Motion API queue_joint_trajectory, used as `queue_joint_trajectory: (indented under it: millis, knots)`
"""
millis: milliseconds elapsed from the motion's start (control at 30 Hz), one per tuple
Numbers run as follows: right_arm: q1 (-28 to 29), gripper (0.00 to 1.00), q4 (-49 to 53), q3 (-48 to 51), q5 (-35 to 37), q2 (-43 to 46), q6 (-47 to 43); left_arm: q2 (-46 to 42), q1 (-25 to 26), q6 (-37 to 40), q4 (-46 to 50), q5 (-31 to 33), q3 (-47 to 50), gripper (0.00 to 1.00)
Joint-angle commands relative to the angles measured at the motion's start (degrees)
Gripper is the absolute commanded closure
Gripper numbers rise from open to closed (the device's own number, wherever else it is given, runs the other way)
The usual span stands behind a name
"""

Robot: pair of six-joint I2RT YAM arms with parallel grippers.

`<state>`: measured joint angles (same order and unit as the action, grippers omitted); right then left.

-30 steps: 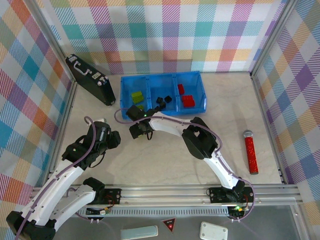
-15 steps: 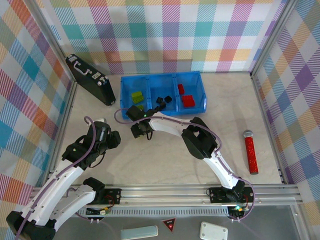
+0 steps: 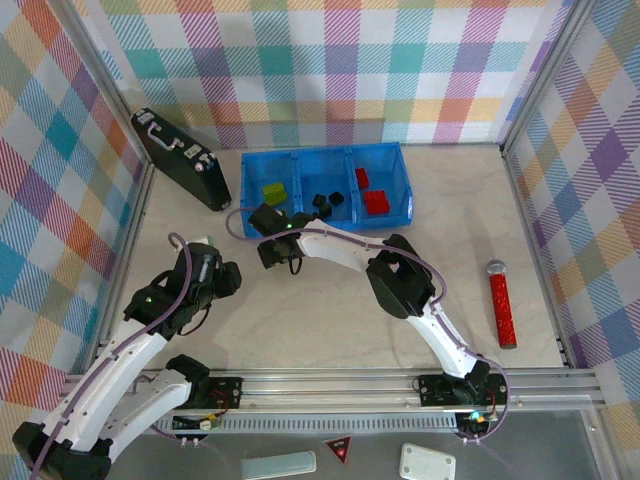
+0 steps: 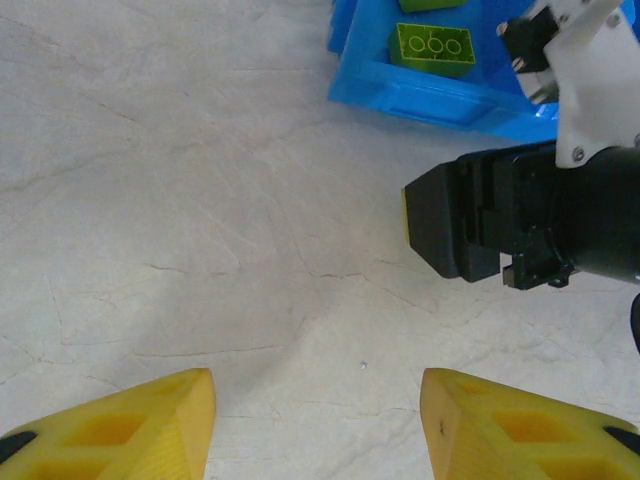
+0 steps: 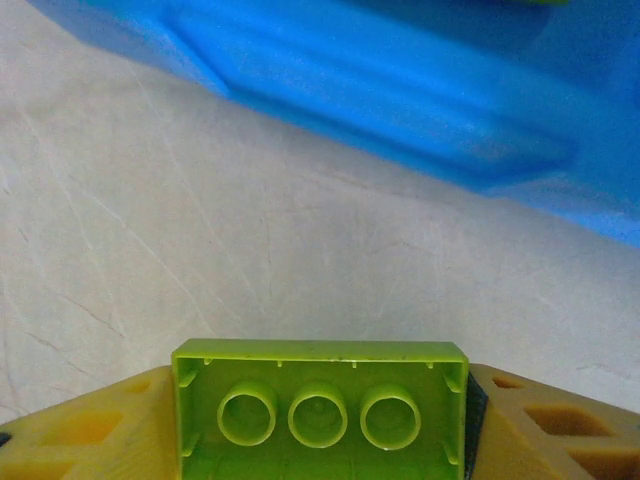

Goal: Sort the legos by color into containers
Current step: Pick up the lego from the center of the table, then place the lego in the container.

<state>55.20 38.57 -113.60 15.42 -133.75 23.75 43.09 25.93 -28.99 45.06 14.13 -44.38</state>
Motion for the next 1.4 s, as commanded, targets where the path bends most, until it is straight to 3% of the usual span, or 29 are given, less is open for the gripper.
queue_joint_trajectory:
  millis: [0,700,1000,1367]
  knots:
    - [0.4,0.36,-1.4,-1.7,2.1,3.1,2.1,-0.6,-0.6,-0.7,0.3,-0.5,0.1,0.44]
    - [-0.3,0.36,-16.2,-4.5,15.3,-1.2,7.5,-1.1,-0.5,-1.7,0.6,0.2,0.3,0.44]
    - [-1.9,0.35,-16.9,-9.4,15.5,-6.3,7.2,-1.6,-0.6,-1.6,1.4,0.4,0.2,0.44]
    - [-2.1,0.27,-17.3,-9.4,12.4,-5.0,5.0,0.1,-0.6,-1.9,0.0,-0.2,0.3,0.43]
